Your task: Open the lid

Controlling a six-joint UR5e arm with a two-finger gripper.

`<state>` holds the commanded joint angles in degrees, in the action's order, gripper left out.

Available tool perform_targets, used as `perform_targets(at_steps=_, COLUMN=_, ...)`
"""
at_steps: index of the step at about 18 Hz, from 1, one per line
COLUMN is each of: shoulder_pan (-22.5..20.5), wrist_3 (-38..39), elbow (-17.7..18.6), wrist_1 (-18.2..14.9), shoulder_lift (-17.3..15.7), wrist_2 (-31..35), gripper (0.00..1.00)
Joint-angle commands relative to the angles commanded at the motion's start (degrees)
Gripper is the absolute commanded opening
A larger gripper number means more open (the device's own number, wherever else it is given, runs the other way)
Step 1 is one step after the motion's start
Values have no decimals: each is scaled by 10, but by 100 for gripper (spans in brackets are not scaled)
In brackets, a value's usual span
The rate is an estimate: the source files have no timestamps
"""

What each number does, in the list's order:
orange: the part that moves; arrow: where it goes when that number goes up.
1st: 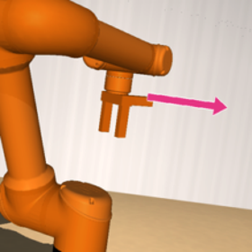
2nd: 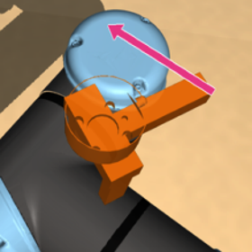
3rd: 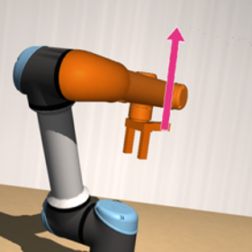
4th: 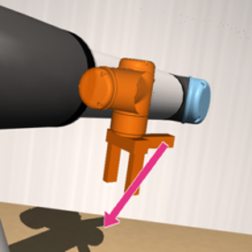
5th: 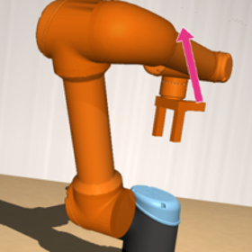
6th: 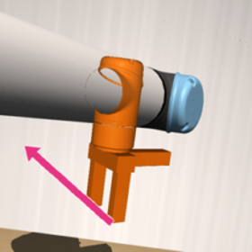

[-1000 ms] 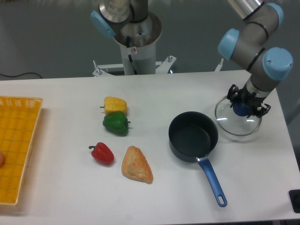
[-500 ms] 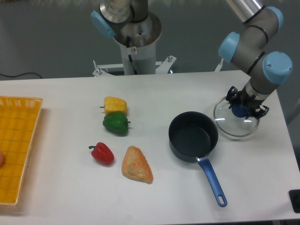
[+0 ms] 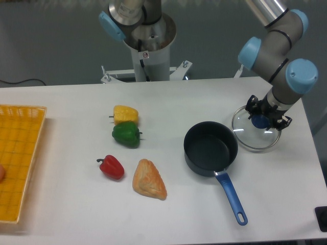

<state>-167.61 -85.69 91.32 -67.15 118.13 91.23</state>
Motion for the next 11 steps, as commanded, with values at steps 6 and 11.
perform_targets(at_steps=6, shoulder_pan=1, wrist_3=-3, elbow=-3, wrist_1=1, shoulder_lift=-3, wrist_2=0, gripper=37)
perform_targets(at_steps=11, shoulder_pan=4, wrist_3=-7, elbow=-12, wrist_1=0, shoulder_lift=-13, wrist_2=0, gripper=37)
